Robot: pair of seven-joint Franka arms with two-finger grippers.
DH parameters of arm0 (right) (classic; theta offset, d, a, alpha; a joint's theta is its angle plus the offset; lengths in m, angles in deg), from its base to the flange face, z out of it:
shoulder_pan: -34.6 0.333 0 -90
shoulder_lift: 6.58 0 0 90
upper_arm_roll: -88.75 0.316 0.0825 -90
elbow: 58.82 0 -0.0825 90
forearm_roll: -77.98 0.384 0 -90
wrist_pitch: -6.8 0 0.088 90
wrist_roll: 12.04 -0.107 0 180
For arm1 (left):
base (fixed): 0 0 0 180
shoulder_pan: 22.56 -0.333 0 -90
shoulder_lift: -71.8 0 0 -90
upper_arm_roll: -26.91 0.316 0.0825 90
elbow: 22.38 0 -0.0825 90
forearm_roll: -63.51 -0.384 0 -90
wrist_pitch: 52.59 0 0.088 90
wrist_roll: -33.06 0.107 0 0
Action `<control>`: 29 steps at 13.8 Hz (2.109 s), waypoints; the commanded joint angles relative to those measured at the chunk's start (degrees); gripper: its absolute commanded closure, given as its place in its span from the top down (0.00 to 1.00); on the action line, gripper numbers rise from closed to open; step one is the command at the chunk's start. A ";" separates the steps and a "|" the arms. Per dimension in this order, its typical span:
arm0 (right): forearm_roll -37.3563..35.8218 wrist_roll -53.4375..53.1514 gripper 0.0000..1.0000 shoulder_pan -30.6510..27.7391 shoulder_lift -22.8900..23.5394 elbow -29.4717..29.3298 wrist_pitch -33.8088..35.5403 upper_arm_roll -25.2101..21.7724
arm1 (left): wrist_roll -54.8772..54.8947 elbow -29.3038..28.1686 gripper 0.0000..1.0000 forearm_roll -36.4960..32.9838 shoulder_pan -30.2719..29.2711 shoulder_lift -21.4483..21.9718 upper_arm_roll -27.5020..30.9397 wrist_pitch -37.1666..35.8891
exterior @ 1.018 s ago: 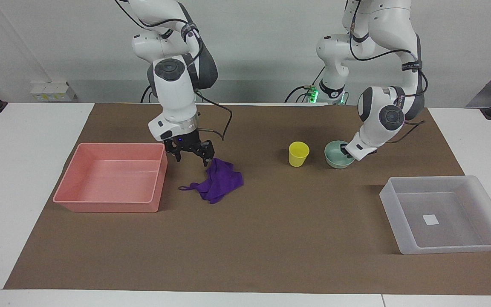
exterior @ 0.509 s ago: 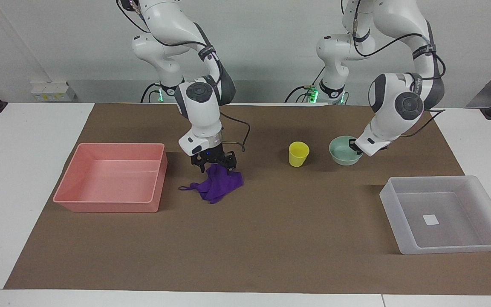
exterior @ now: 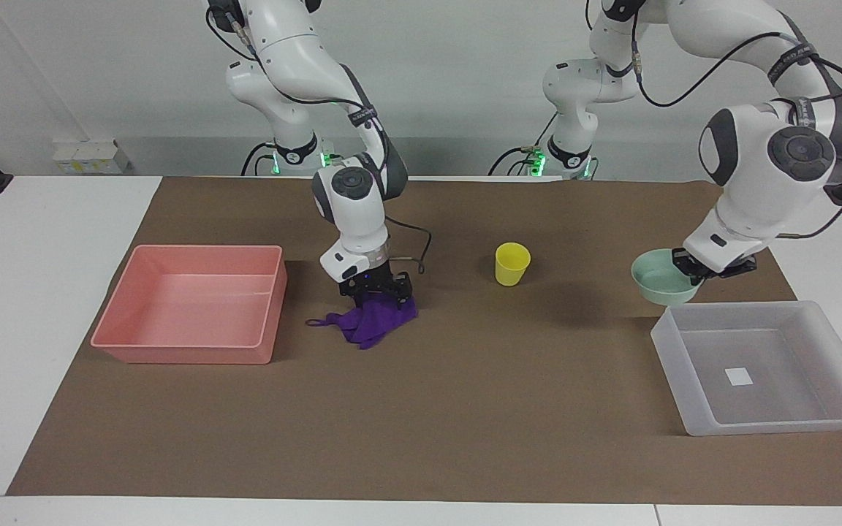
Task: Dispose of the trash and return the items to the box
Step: 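Carry the green bowl into the clear box with the left gripper, then lift the purple cloth with the right gripper and drop it in the pink tray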
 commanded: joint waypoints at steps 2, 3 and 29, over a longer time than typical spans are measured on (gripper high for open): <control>-5.95 -1.12 0.28 -0.18 -2.43 3.27 -1.15 -0.13 | 6.82 5.41 0.00 -1.32 -4.43 -6.06 -0.39 7.42; -6.92 -1.12 0.12 -0.36 -2.78 3.27 -1.15 -0.13 | 8.59 5.41 0.00 -1.23 -5.66 -6.85 -0.39 8.93; -6.05 11.89 0.05 -28.30 -20.80 4.58 14.58 -0.39 | 8.69 5.24 1.00 3.61 -11.57 -13.55 -1.27 16.79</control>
